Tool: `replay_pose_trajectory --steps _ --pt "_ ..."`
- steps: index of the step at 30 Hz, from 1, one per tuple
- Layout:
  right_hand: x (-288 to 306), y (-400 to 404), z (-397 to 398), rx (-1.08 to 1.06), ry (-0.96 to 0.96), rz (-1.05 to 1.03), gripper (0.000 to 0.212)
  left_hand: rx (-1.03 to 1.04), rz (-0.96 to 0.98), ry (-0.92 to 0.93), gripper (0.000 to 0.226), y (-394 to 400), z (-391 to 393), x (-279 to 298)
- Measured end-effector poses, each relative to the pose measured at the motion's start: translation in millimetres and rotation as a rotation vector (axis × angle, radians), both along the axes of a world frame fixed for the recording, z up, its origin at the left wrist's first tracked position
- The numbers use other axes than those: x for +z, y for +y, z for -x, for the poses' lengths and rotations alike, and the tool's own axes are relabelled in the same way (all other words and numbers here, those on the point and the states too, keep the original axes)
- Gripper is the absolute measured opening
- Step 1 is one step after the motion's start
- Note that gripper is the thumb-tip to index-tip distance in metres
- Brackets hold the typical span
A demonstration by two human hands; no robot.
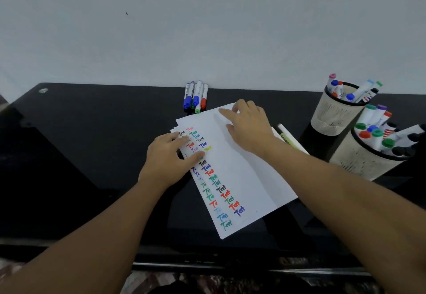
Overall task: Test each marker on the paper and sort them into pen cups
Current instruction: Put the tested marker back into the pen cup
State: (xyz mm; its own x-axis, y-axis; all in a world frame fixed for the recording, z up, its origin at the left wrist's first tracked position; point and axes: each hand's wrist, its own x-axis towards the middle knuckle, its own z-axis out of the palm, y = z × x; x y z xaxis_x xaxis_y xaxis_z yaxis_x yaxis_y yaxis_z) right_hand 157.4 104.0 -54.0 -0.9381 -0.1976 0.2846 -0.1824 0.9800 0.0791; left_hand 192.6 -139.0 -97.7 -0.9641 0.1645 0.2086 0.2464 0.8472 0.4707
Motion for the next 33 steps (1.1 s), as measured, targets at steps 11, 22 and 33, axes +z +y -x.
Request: replay_pose_trajectory --steps 11,22,33 --pt "-6 -31 102 0.122 -0.075 0.045 0.043 0.008 0.004 0.021 0.073 -3 3 -5" --pt "-7 -17 118 0.377 0.021 -0.08 0.019 0.006 0.018 0.016 0.075 -5 7 -7" --pt "-5 -16 112 0.472 0.163 -0.159 0.021 0.011 0.02 0.001 0.075 -5 8 -5"
